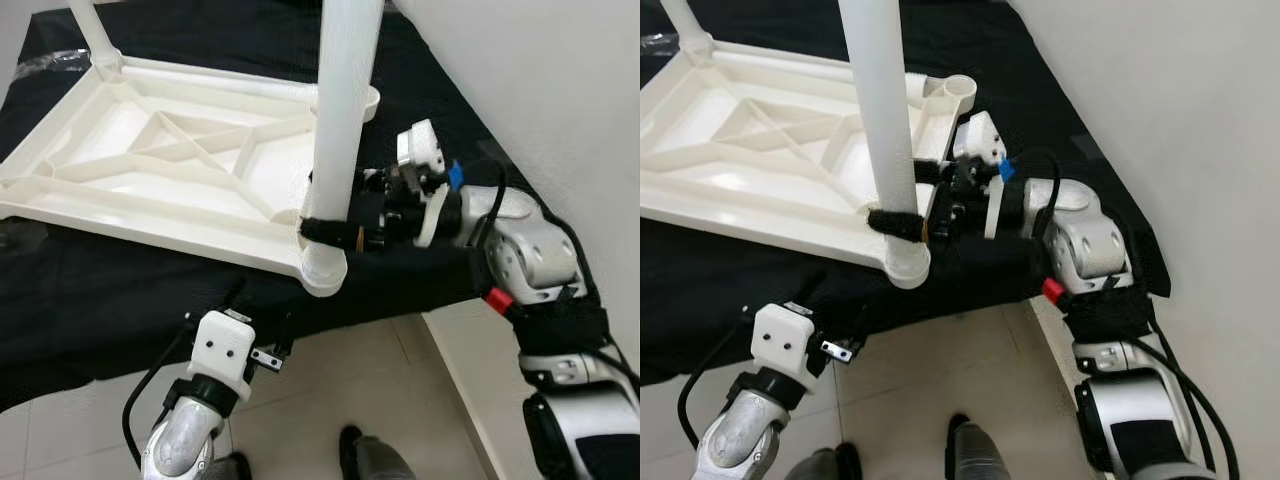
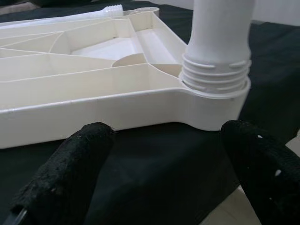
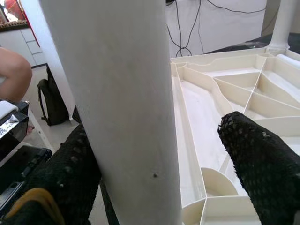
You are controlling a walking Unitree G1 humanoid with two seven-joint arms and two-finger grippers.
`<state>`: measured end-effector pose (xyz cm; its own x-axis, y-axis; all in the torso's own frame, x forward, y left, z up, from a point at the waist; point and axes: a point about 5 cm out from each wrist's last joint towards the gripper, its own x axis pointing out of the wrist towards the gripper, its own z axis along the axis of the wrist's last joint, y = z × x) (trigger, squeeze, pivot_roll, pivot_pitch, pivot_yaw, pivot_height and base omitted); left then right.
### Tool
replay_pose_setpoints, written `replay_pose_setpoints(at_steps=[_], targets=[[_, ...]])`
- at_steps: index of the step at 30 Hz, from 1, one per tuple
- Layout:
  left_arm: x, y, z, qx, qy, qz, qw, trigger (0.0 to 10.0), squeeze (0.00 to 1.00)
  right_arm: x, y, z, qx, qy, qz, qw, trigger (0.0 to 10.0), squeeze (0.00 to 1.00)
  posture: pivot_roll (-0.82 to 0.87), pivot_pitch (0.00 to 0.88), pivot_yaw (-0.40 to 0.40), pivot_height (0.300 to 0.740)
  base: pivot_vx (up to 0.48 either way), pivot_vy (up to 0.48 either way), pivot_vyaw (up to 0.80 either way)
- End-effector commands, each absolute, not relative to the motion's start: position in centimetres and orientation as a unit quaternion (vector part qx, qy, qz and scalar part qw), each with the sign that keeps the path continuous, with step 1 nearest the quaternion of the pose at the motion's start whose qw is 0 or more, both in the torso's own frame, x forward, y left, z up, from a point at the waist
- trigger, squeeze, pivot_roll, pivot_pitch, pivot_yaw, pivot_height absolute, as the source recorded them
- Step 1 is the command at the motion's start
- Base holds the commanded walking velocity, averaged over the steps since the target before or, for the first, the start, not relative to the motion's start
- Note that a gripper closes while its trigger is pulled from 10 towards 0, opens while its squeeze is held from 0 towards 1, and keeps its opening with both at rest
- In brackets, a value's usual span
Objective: Building children table
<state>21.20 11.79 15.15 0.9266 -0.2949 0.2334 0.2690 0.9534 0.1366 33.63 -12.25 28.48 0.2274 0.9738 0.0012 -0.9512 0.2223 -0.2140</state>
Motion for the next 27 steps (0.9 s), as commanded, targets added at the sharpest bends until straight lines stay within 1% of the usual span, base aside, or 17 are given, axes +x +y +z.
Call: replay_pose_setpoints(at_steps=[1,5,9,11,12,13,14,15,16,17,18,19,20,22,23,24,27], targets=[[20.9,11.4,14.5,0.037,-0.111,-0.164,0.98,10.0,0.0,33.8,-13.0,29.0,-0.081,-0.079,0.624,0.773,0.0,0.0,-0.01,0.278,-0.052,0.74,0.0,0.0,0.0],[20.8,11.4,14.5,0.035,-0.112,-0.173,0.978,10.0,0.0,33.7,-13.3,28.7,-0.077,-0.075,0.636,0.764,0.0,0.0,-0.01,0.276,-0.05,0.74,0.0,0.0,0.0],[20.7,11.3,14.5,0.035,-0.112,-0.177,0.977,10.0,0.0,33.2,-13.4,27.4,-0.073,-0.063,0.635,0.767,0.0,0.0,-0.01,0.276,-0.051,0.74,0.0,0.0,0.0],[20.5,11.4,14.5,0.035,-0.112,-0.177,0.977,10.0,0.0,32.2,-12.9,25.0,-0.067,-0.041,0.596,0.799,0.0,0.0,-0.02,0.278,-0.051,0.74,0.0,0.0,0.0],[20.5,11.4,14.5,0.035,-0.112,-0.177,0.977,10.0,0.0,32.2,-12.9,25.0,-0.067,-0.041,0.596,0.799,0.0,0.0,-0.02,0.278,-0.051,0.74,0.0,0.0,0.0],[20.5,11.4,14.5,0.035,-0.111,-0.177,0.977,10.0,0.0,31.5,-12.5,23.8,-0.052,-0.029,0.571,0.819,0.0,0.0,-0.02,0.278,-0.051,0.74,0.0,0.0,0.0],[20.5,11.4,14.5,0.035,-0.111,-0.177,0.977,10.0,0.0,31.5,-12.5,23.8,-0.052,-0.029,0.571,0.819,0.0,0.0,-0.02,0.278,-0.051,0.74,0.0,0.0,0.0],[20.4,11.6,14.4,0.035,-0.11,-0.177,0.977,10.0,0.0,30.4,-11.6,22.2,-0.023,-0.005,0.537,0.843,0.0,0.0,-0.02,0.279,-0.048,0.74,0.0,0.0,0.0],[20.4,11.7,14.4,0.035,-0.109,-0.177,0.978,10.0,0.0,29.4,-10.9,19.9,0.007,0.036,0.465,0.885,0.0,0.0,-0.03,0.282,-0.049,0.74,0.0,0.0,0.0],[20.4,11.7,14.4,0.035,-0.109,-0.177,0.978,10.0,0.0,29.4,-10.9,19.9,0.007,0.036,0.465,0.885,0.0,0.0,-0.03,0.282,-0.049,0.74,0.0,0.0,0.0],[20.4,11.8,14.3,0.035,-0.108,-0.177,0.978,10.0,0.0,29.4,-12.3,16.8,-0.046,0.1,0.257,0.96,0.0,0.0,-0.03,0.276,-0.048,0.74,0.0,0.0,0.0],[20.4,11.8,14.3,0.035,-0.108,-0.177,0.978,10.0,0.0,29.4,-12.3,16.8,-0.046,0.1,0.257,0.96,0.0,0.0,-0.03,0.276,-0.048,0.74,0.0,0.0,0.0],[20.3,11.8,14.3,0.035,-0.107,-0.178,0.978,10.0,0.0,28.1,-11.9,14.8,-0.054,0.139,0.204,0.968,0.0,0.0,-0.02,0.276,-0.042,0.74,0.0,0.0,0.0],[20.3,11.8,14.3,0.035,-0.106,-0.178,0.978,10.0,0.0,27.3,-11.3,14.0,-0.043,0.148,0.172,0.973,0.0,0.0,-0.02,0.271,-0.031,0.74,0.0,0.0,0.0],[20.3,11.8,14.3,0.035,-0.106,-0.178,0.978,10.0,0.0,27.3,-11.3,14.0,-0.043,0.148,0.172,0.973,0.0,0.0,-0.02,0.271,-0.031,0.74,0.0,0.0,0.0],[20.3,11.8,14.2,0.037,-0.105,-0.178,0.978,10.0,0.0,27.0,-10.0,14.1,-0.029,0.143,0.192,0.97,0.0,0.0,-0.02,0.261,-0.025,0.74,0.0,0.0,0.0],[20.4,11.9,14.0,0.038,-0.102,-0.178,0.978,10.0,0.0,27.6,-8.4,15.3,-0.018,0.11,0.234,0.966,0.0,0.0,-0.01,0.245,-0.03,0.74,0.0,0.0,0.0]])
